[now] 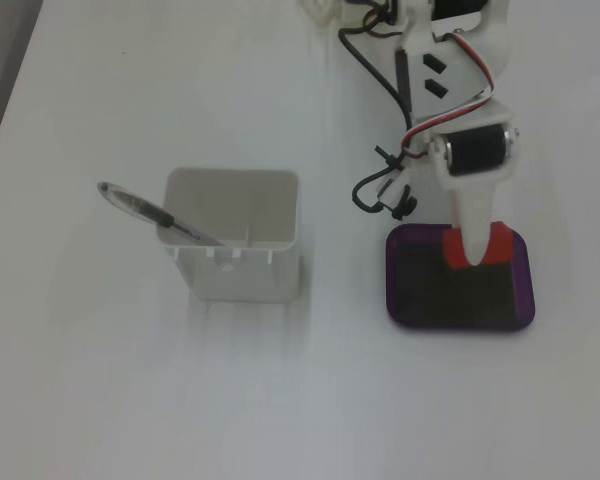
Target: Pick up the red cube and place it in the box.
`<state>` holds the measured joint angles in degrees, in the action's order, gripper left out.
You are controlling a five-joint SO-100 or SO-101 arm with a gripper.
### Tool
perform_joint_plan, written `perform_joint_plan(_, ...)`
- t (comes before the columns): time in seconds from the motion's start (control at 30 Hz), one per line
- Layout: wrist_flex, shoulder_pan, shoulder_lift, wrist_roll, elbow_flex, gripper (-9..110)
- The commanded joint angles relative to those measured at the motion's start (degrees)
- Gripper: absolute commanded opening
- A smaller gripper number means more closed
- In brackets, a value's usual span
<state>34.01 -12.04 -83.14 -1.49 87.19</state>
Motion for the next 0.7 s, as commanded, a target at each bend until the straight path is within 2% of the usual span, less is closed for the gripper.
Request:
perform_joint_plan(0.0, -0.3, 1.2, -0.1, -0.4, -2.6, -1)
perform_joint_plan(0.67, 1.4, 3.0, -0.1, -0.3, 7.7, -1)
